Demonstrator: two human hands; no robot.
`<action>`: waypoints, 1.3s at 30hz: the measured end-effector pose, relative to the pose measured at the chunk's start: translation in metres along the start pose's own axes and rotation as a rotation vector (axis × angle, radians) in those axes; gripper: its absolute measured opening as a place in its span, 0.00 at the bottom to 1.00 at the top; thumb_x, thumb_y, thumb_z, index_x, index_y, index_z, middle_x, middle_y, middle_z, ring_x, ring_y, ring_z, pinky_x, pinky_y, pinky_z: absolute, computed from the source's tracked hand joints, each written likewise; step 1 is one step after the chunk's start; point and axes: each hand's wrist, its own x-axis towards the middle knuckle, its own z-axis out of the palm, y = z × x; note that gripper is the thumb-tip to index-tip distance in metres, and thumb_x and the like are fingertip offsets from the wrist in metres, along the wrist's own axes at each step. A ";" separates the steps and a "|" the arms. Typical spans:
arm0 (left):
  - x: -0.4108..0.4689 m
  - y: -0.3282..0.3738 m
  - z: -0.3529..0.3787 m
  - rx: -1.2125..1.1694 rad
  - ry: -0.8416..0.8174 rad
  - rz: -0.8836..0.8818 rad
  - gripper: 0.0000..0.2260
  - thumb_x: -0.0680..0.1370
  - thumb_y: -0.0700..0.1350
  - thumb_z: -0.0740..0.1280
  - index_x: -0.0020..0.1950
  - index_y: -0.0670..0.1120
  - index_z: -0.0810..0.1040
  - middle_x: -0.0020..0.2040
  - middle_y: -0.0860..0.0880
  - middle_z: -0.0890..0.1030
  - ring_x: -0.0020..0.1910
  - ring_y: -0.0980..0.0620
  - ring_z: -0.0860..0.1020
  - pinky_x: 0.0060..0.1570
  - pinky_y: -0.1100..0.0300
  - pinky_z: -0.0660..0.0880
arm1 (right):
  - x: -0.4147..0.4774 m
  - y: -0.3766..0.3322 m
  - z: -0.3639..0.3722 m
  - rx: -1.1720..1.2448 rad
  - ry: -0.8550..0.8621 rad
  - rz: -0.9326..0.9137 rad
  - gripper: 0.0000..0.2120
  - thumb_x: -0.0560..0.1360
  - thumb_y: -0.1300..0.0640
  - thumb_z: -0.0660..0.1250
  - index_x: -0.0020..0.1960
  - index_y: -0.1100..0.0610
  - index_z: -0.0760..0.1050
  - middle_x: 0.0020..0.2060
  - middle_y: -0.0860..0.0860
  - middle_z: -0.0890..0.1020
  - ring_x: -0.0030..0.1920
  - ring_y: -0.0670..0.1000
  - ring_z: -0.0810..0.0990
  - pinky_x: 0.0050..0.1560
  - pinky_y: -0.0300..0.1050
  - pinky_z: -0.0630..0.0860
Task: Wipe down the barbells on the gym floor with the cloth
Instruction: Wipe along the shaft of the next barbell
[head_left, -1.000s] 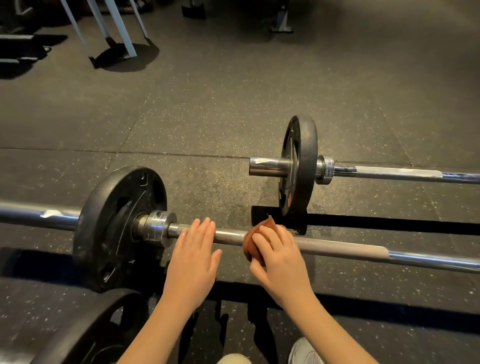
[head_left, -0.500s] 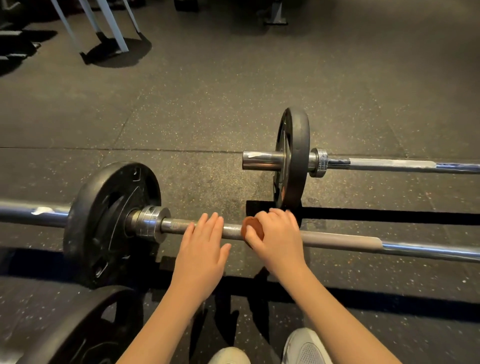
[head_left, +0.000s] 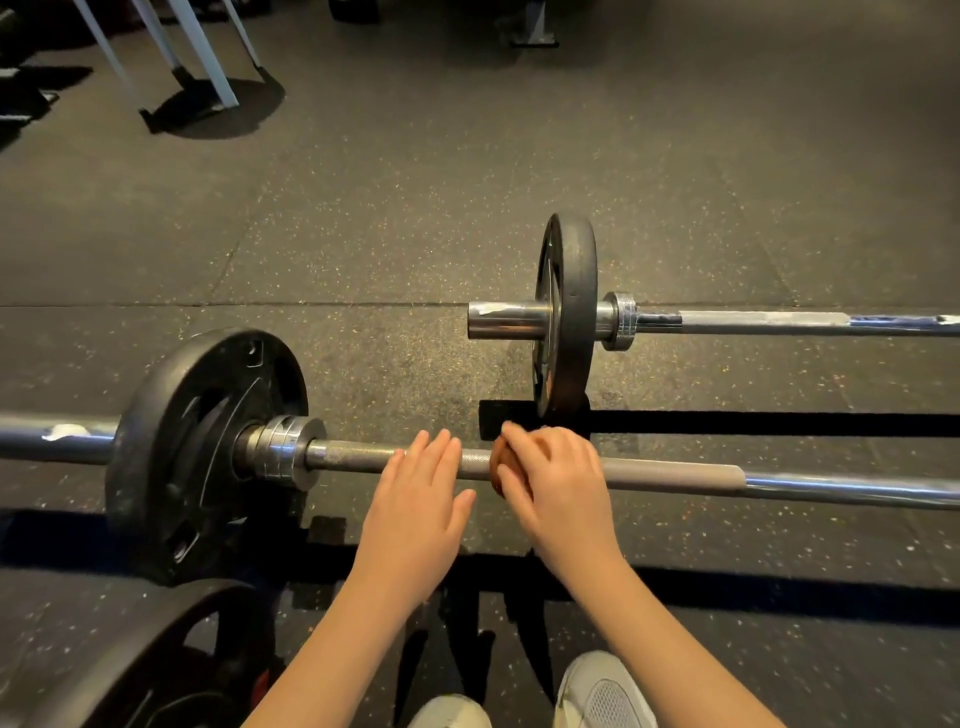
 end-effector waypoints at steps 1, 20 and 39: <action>0.001 0.002 -0.001 0.016 -0.012 0.022 0.28 0.79 0.56 0.48 0.71 0.42 0.70 0.71 0.46 0.72 0.72 0.46 0.68 0.69 0.50 0.57 | -0.009 0.008 -0.003 -0.030 -0.021 -0.099 0.18 0.76 0.48 0.60 0.62 0.55 0.76 0.50 0.54 0.79 0.53 0.57 0.76 0.55 0.55 0.74; 0.004 0.025 -0.001 -0.016 -0.027 0.054 0.31 0.78 0.58 0.42 0.76 0.44 0.63 0.75 0.47 0.65 0.75 0.48 0.61 0.72 0.53 0.47 | -0.018 0.065 -0.035 -0.036 0.192 0.245 0.13 0.75 0.49 0.60 0.46 0.55 0.80 0.42 0.51 0.78 0.45 0.55 0.76 0.47 0.51 0.71; 0.021 0.088 0.011 0.079 -0.076 0.159 0.30 0.77 0.58 0.50 0.71 0.41 0.71 0.70 0.44 0.72 0.70 0.44 0.70 0.68 0.50 0.59 | -0.029 0.078 -0.037 -0.042 0.149 0.242 0.14 0.75 0.47 0.61 0.48 0.55 0.80 0.44 0.52 0.79 0.51 0.56 0.76 0.55 0.55 0.73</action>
